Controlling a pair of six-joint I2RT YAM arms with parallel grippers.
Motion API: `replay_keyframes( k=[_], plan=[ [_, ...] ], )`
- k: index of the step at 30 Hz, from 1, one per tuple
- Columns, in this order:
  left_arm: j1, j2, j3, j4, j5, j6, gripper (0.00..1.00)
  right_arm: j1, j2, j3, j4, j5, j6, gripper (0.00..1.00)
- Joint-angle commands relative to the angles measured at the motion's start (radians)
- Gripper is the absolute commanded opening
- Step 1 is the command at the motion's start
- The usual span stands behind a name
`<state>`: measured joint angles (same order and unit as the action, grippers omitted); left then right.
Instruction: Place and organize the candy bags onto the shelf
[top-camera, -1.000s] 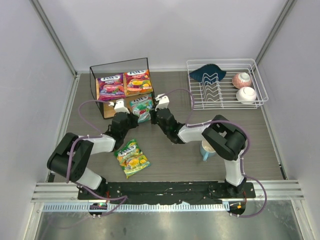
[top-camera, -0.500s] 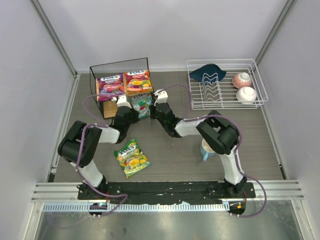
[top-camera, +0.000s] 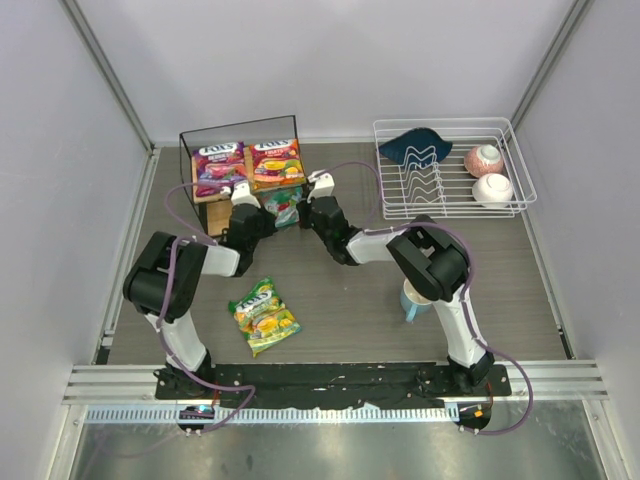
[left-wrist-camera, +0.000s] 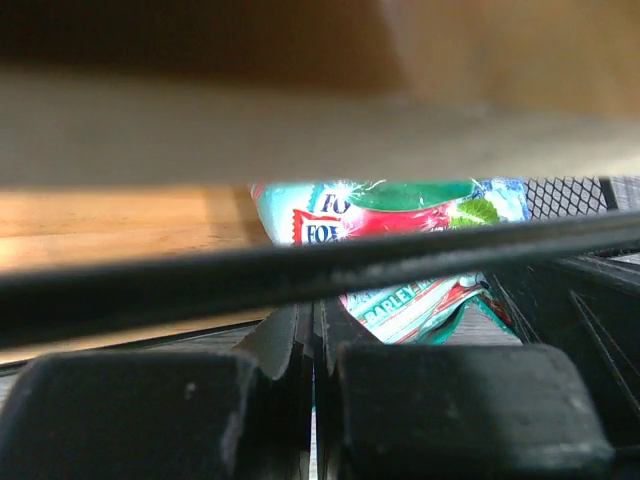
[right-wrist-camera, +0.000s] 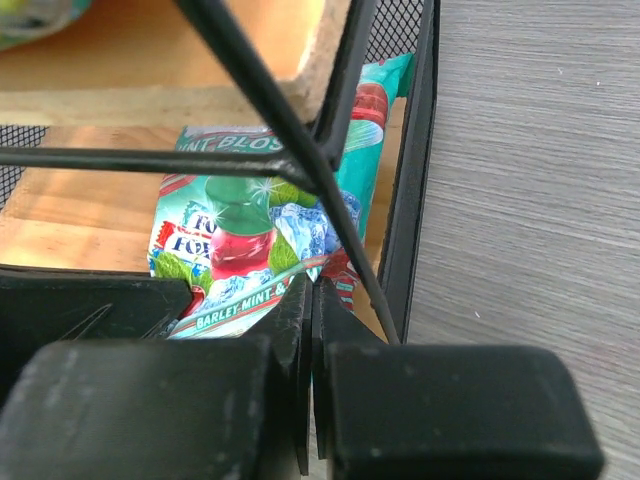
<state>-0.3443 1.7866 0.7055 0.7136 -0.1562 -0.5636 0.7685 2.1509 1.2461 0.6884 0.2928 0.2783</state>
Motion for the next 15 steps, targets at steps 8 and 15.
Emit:
replay_keyframes(
  k=[8,15],
  plan=[
    [0.014,0.037,0.074,0.060,0.012,-0.013,0.00,-0.017,0.030,0.090,0.043,-0.032,0.004,0.01],
    [0.016,0.023,0.065,0.035,0.011,-0.028,0.33,-0.025,0.024,0.073,0.048,-0.041,0.019,0.26]
  ],
)
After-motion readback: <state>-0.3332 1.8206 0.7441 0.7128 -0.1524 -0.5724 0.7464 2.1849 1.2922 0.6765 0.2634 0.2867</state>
